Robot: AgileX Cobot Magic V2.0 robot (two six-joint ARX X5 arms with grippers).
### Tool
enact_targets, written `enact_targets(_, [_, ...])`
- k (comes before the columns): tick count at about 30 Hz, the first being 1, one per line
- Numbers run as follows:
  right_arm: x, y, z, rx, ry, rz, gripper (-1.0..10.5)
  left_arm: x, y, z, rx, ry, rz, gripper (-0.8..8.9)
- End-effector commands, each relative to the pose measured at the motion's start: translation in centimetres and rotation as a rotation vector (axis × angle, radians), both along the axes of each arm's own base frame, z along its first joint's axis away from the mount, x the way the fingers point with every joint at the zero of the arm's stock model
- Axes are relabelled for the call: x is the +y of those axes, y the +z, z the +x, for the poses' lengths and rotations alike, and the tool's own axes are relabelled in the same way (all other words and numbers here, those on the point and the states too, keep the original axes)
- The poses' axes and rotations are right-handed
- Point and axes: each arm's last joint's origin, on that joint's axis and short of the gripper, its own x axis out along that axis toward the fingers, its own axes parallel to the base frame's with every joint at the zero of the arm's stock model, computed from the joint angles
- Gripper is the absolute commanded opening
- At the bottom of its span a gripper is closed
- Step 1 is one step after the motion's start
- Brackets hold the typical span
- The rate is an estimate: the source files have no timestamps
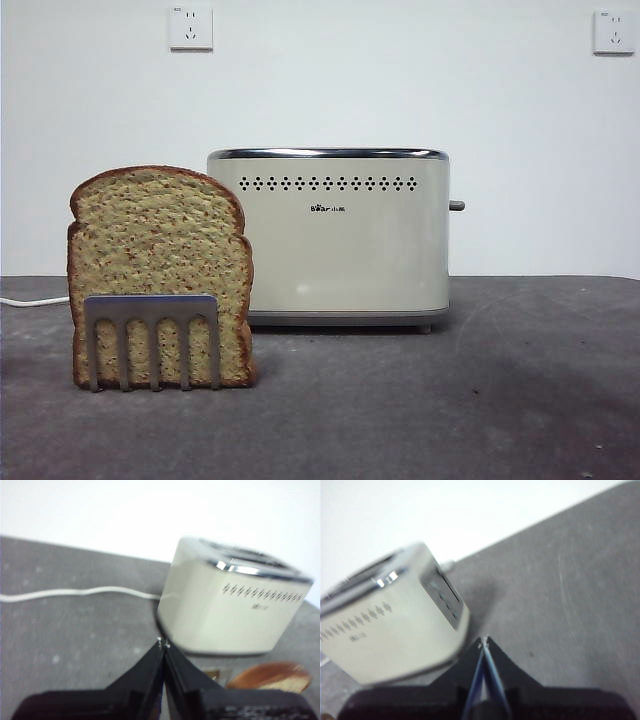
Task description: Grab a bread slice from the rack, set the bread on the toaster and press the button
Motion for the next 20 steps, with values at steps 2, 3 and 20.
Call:
enact_targets(2, [0.1,2.3,0.1,-0.016,0.014,0.006,-0.1,-0.1,2.4,-0.3,-0.021,-0.045,-0.009,-0.08])
enact_targets(3, [0.1,2.9,0.2,-0.020,0.031,-0.006,-0.1,-0.1,3.0,-0.3,-0.022,-0.057,-0.007,-0.08])
enact_targets(20, [1.5,15.1,3.4,0.152,0.508,-0.348,-0.1,-1.1,13.3,1.5,0.105,-0.460,0.277,-0.08])
